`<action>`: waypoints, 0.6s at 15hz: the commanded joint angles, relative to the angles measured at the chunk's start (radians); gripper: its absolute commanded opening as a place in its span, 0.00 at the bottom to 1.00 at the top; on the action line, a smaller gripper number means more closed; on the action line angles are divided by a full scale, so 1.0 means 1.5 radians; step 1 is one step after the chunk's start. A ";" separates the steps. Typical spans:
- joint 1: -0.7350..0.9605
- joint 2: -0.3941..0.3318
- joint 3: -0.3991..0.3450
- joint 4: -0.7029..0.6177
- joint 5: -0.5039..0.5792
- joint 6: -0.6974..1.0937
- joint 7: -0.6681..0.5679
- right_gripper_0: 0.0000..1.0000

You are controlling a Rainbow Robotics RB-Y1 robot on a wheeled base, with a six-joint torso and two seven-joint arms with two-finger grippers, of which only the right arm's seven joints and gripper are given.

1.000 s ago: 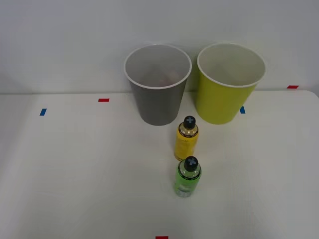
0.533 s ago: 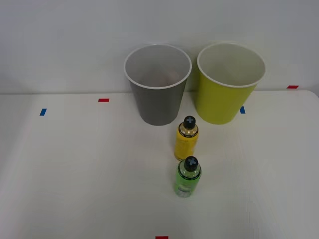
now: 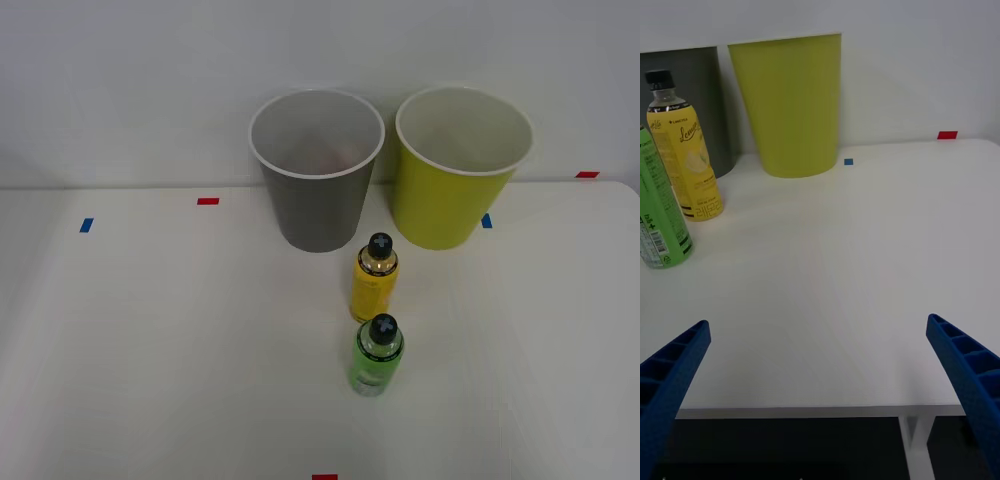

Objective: Put cans in the gray bin, plastic bottles in the light green bin

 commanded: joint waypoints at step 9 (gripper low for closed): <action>0.000 0.000 0.000 0.000 0.000 0.000 0.000 1.00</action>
